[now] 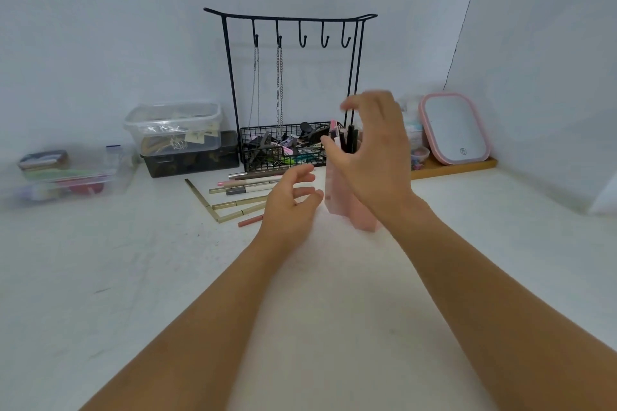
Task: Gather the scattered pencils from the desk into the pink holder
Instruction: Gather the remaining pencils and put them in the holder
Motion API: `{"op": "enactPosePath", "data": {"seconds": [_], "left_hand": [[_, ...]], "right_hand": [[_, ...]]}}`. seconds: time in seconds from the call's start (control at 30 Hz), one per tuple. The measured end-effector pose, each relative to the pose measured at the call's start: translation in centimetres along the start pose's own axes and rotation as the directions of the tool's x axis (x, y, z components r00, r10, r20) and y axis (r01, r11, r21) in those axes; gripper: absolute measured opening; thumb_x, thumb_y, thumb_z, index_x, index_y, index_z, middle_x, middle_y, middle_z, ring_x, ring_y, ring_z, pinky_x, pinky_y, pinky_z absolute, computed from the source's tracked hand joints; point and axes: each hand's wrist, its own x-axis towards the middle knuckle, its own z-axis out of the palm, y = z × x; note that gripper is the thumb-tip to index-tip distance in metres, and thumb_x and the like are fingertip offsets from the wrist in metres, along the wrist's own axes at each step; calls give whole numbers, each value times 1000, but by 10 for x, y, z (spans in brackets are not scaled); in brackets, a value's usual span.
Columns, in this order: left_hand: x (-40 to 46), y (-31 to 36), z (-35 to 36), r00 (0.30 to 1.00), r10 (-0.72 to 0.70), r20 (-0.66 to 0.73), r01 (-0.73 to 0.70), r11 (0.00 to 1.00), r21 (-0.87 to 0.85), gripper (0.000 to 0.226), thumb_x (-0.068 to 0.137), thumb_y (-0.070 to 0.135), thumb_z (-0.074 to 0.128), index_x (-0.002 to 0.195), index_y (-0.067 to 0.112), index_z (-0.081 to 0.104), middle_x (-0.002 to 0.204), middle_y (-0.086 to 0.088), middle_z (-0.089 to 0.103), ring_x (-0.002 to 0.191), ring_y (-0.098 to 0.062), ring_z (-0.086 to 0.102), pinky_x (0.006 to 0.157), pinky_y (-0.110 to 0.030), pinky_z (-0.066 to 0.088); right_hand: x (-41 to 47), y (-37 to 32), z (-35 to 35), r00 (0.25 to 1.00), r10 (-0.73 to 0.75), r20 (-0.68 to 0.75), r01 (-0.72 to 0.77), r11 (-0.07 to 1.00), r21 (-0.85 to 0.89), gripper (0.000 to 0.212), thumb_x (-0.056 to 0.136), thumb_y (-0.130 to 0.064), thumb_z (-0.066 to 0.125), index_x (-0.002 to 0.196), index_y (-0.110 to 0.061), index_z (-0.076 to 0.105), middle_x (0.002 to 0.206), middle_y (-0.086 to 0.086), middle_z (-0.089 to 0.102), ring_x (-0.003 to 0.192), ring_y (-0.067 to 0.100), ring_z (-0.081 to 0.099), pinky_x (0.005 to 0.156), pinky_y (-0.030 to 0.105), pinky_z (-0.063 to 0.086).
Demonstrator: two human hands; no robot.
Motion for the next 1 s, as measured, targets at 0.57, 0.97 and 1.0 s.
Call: {"op": "enactPosePath", "data": {"seconds": [0.57,0.97,1.0], "left_hand": [[-7,2,-31,987,-91,-136,103,991,87,14,93,11,67,99,23,69,94,2,69,87,-14,67,82,-39,58],[-17,-22,-129,951,139,-277,-10,907,420,20,90,8,70,101,24,66,90,10,67,85,-5,62,69,-15,44],[-14,-25,-133,947,131,-293,5,906,423,19,90,9,70,102,24,65,90,10,66,86,-6,62,69,-13,43]], "right_hand": [[-44,51,35,857,165,487,-26,960,-279,29,82,13,59,97,-8,73,97,9,65,100,30,54,86,37,48],[-14,-19,72,719,104,687,-150,989,7,34,95,-15,62,129,-13,63,130,2,63,121,18,57,94,20,38],[-9,-17,78,719,127,683,-172,985,-2,34,95,-11,60,129,-11,63,131,3,64,121,19,57,94,20,37]]}}
